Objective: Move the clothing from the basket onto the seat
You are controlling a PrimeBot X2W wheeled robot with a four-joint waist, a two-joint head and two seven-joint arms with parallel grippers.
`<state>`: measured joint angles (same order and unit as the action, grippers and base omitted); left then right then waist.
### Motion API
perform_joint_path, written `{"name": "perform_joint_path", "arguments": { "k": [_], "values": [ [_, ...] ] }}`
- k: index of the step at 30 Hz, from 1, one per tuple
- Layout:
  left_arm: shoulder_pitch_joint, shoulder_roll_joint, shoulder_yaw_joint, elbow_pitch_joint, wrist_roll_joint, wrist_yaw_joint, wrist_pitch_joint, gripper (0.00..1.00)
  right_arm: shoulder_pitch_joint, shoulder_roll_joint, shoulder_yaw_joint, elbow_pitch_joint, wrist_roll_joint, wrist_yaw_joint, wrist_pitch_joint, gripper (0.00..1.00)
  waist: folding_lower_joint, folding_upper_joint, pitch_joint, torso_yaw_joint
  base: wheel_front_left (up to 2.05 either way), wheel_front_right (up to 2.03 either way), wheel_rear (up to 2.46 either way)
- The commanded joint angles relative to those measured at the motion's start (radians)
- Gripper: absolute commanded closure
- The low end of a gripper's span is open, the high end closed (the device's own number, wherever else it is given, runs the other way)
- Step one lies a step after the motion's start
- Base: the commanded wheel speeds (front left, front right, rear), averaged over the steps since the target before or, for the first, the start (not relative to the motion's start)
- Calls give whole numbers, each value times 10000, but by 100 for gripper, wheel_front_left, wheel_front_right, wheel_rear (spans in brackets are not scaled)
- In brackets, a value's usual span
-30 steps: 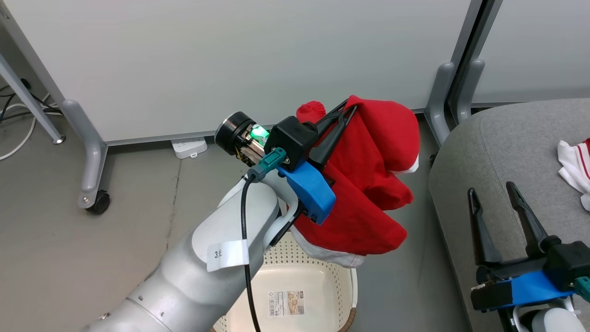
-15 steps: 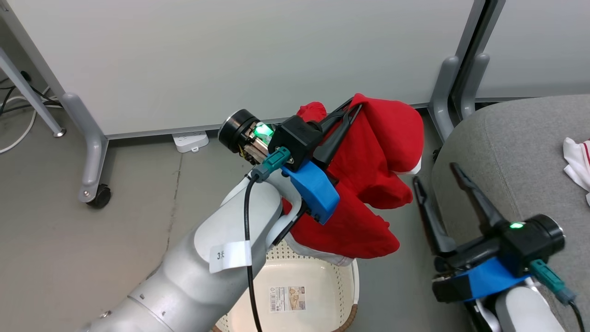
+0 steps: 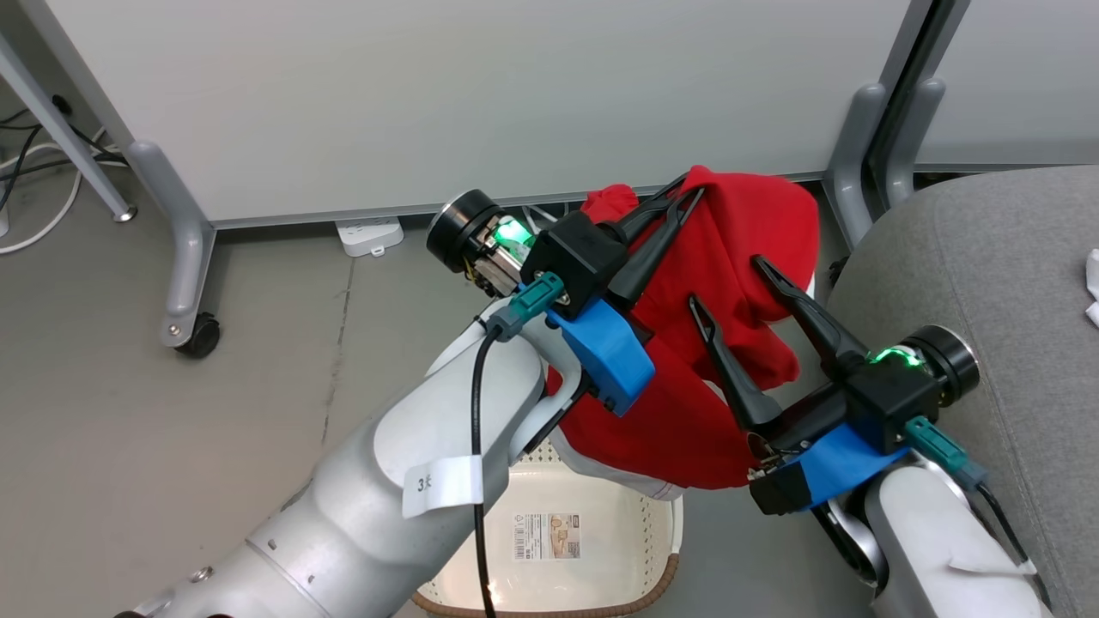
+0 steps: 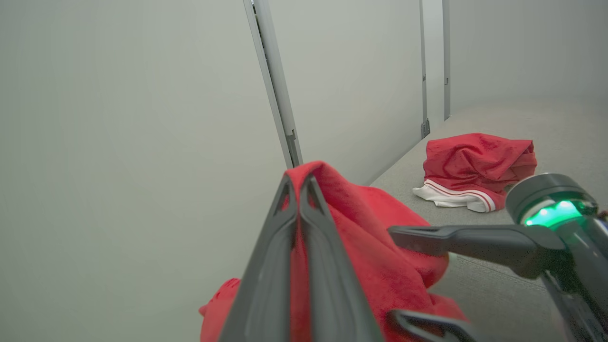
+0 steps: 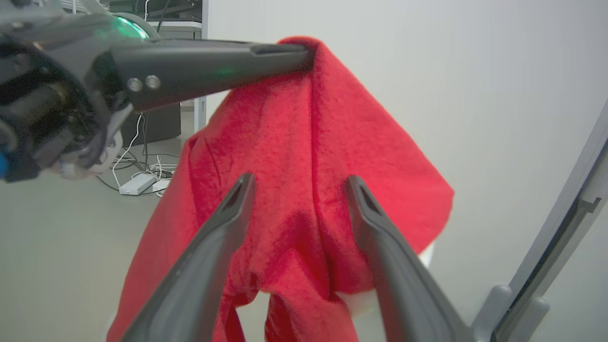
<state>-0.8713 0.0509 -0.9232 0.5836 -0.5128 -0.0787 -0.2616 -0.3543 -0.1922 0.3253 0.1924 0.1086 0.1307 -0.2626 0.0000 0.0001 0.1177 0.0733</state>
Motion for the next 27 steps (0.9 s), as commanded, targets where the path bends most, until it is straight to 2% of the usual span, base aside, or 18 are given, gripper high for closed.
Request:
{"name": "perform_joint_path", "arguments": {
  "k": [1,16,17,18,27],
  "values": [
    [-191,-6,-109,-119,-44,65,-51,100,-336,-74,174,378,73,1,-32,0,0,-1,73,79,0,0,0],
    [-501,-9,-534,-605,-263,241,-51,100,-1485,20,824,1876,274,1,-34,0,0,-1,303,320,0,0,0],
    [-516,-8,-552,-617,-278,251,-51,100,-1538,38,842,1931,311,1,-34,59,0,-1,312,333,0,0,0],
    [-516,-8,-567,-628,-292,258,-51,100,-1585,44,851,1975,315,1,-32,100,0,-1,314,345,0,0,0],
    [-469,-10,-617,-614,-327,309,-51,100,-1588,14,1016,2050,454,1,-34,100,0,-1,260,387,0,0,0]
  ]
}}
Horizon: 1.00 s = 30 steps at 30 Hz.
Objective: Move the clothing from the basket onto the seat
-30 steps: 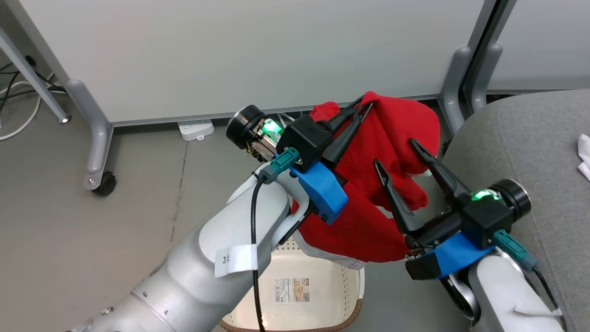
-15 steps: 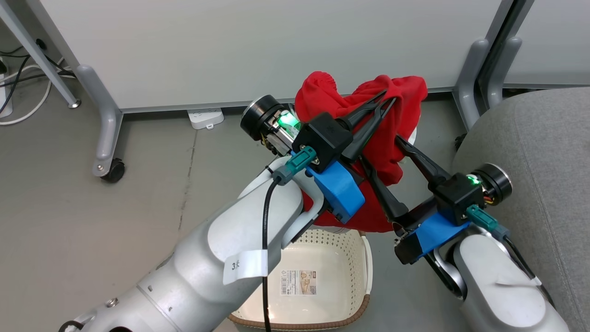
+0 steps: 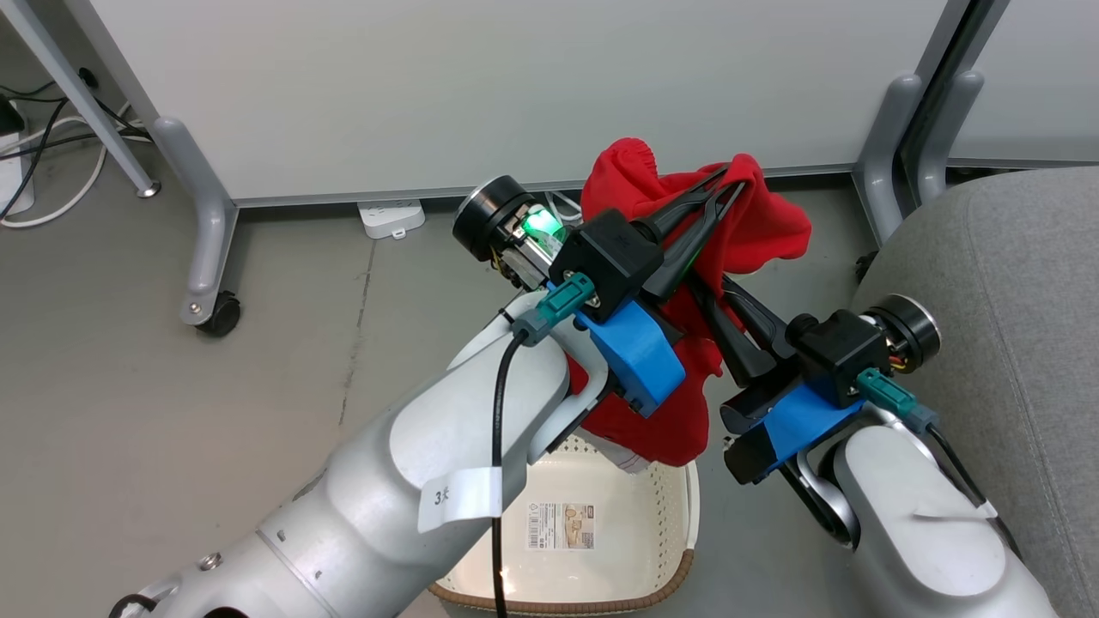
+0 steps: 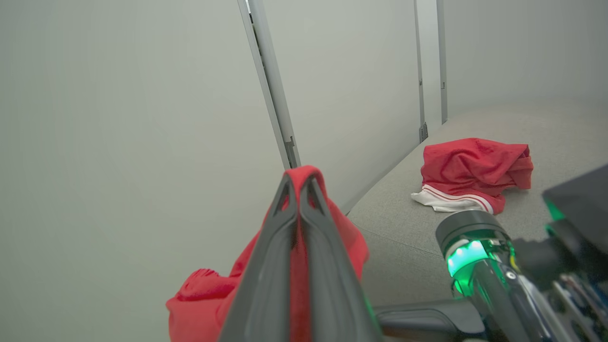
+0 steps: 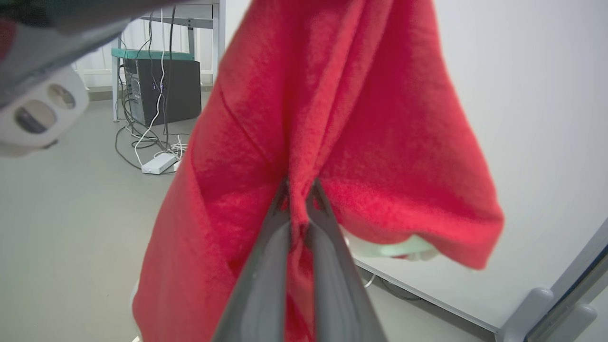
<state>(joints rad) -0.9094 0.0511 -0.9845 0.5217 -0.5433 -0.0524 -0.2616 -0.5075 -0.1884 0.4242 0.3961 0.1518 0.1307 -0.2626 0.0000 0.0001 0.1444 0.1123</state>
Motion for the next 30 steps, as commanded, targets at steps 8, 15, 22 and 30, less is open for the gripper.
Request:
{"name": "perform_joint_path", "arguments": {
  "k": [8,15,22,30],
  "values": [
    [3,-10,-14,51,8,41,-51,100,68,-62,74,-34,94,1,-34,100,0,-1,-38,-55,0,0,0],
    [34,-9,17,85,3,109,-49,0,153,-92,-20,-138,138,1,-34,100,0,-1,-6,-83,0,0,0],
    [7,-9,48,151,71,147,-49,0,216,-86,-191,-242,180,1,-34,100,0,-1,133,-161,0,0,0],
    [-122,0,33,250,268,170,-49,0,264,-55,-539,-479,170,1,-34,100,0,-1,452,-523,0,0,0]
  ]
}}
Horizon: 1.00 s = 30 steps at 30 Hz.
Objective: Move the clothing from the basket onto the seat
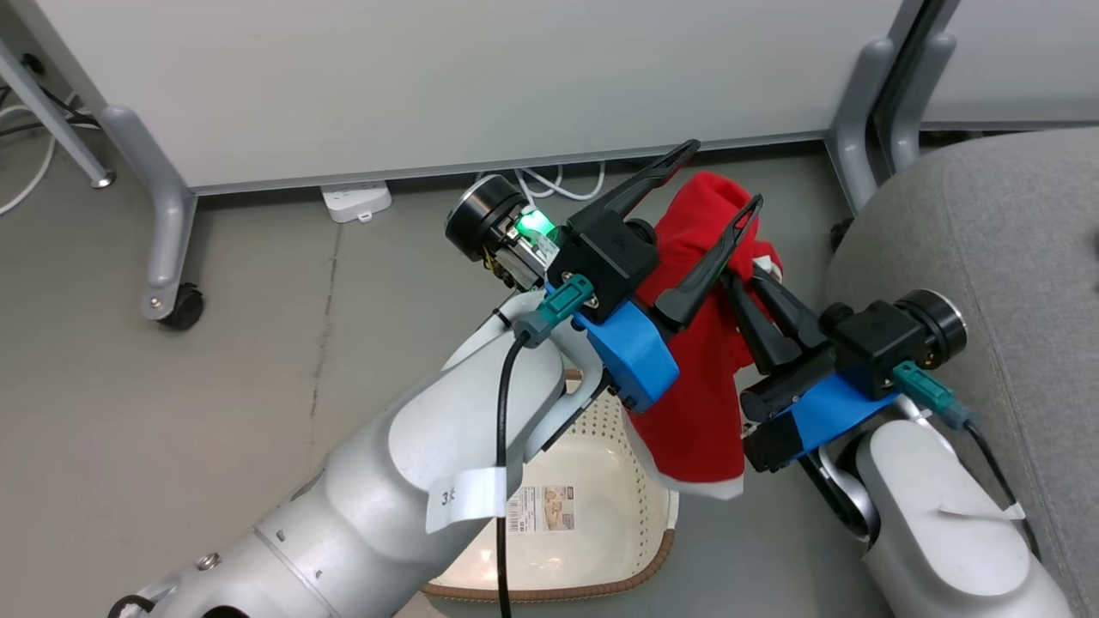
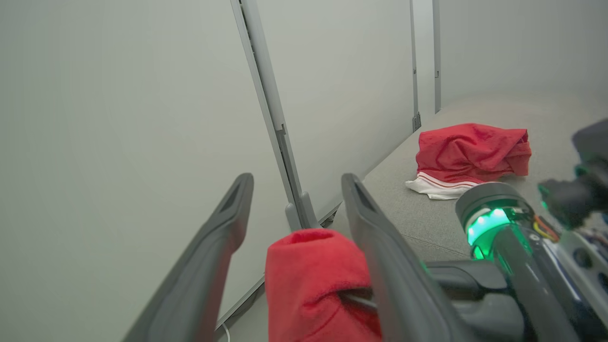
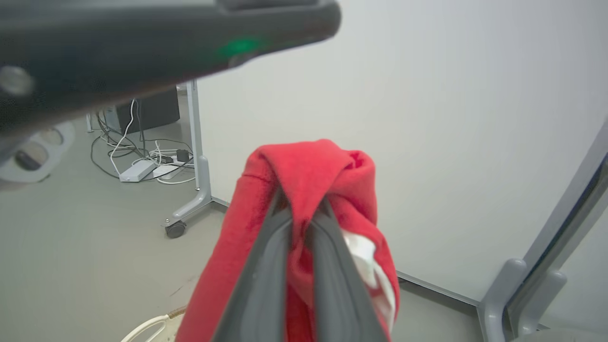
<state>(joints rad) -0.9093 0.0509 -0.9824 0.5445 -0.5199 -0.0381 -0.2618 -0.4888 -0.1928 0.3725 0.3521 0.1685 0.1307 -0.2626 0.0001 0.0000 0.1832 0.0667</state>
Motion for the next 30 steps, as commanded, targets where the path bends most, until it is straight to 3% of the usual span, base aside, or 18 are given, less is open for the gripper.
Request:
{"name": "perform_joint_path", "arguments": {
  "k": [1,30],
  "values": [
    [-142,6,18,38,40,20,-48,0,80,-17,-95,-79,0,1,-34,100,-1,0,118,-137,0,0,0],
    [-369,1,-996,250,133,-164,-29,0,618,-18,-3678,-1423,-246,1,-34,100,-1,0,1512,-3020,0,0,0]
  ]
}}
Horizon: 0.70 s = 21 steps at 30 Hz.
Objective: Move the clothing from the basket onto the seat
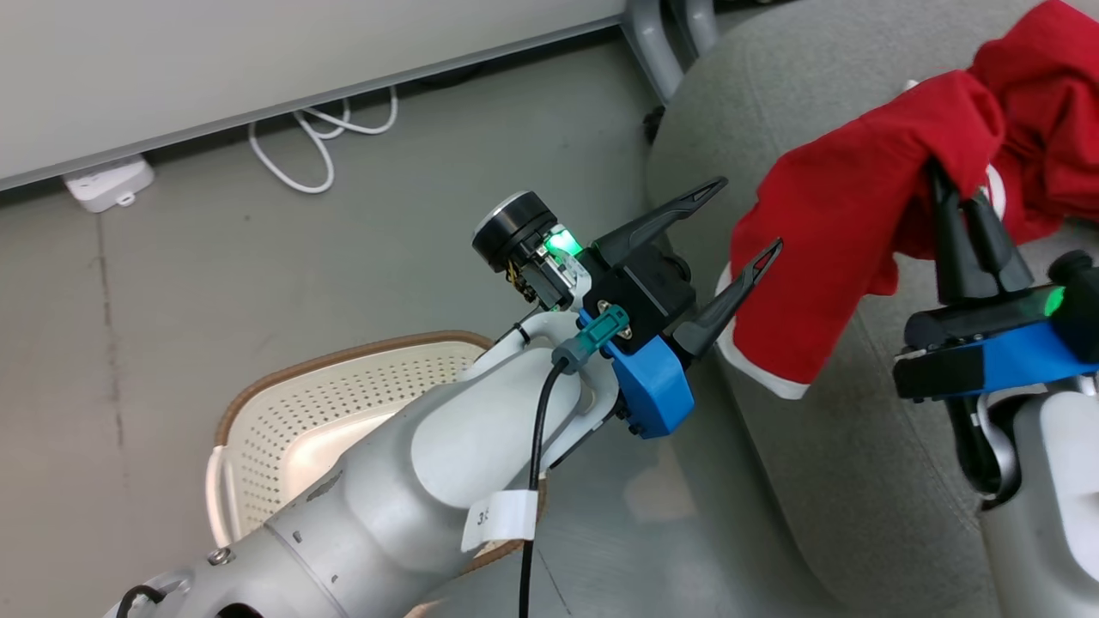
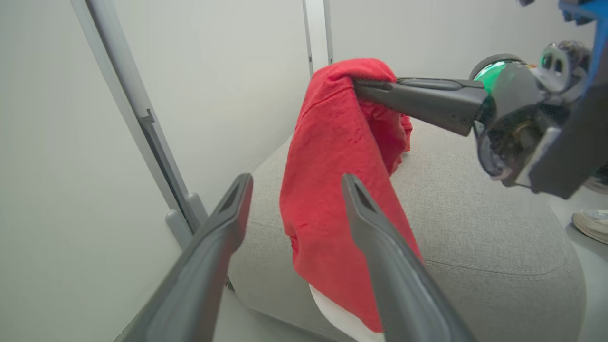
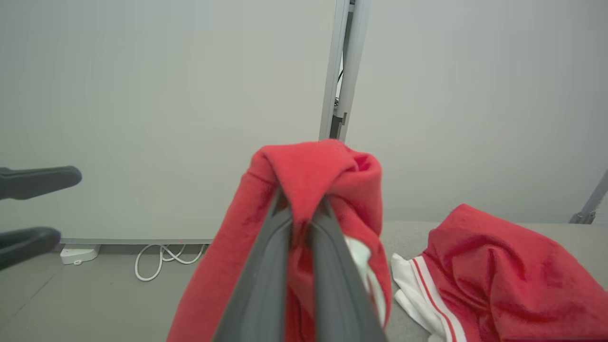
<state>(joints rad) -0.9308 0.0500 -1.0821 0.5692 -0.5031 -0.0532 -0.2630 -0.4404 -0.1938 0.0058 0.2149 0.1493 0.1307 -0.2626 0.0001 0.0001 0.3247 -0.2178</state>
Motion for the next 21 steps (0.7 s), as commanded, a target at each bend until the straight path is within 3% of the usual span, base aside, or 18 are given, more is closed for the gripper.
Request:
{"name": "perform_joint_path", "arguments": {
  "k": [1,11,21],
  "values": [
    [-151,12,-56,8,-56,-10,-17,0,182,-13,-114,-71,-42,1,-34,100,-1,-1,121,-272,0,0,0],
    [-5,13,-567,2,-188,-42,-10,0,727,82,-937,-414,-98,1,-34,100,-1,-1,306,-857,0,0,0],
    [12,10,-845,-6,-420,78,-19,0,1079,191,-1191,-492,-185,1,-35,100,-1,-1,322,-921,0,0,0]
  ]
}}
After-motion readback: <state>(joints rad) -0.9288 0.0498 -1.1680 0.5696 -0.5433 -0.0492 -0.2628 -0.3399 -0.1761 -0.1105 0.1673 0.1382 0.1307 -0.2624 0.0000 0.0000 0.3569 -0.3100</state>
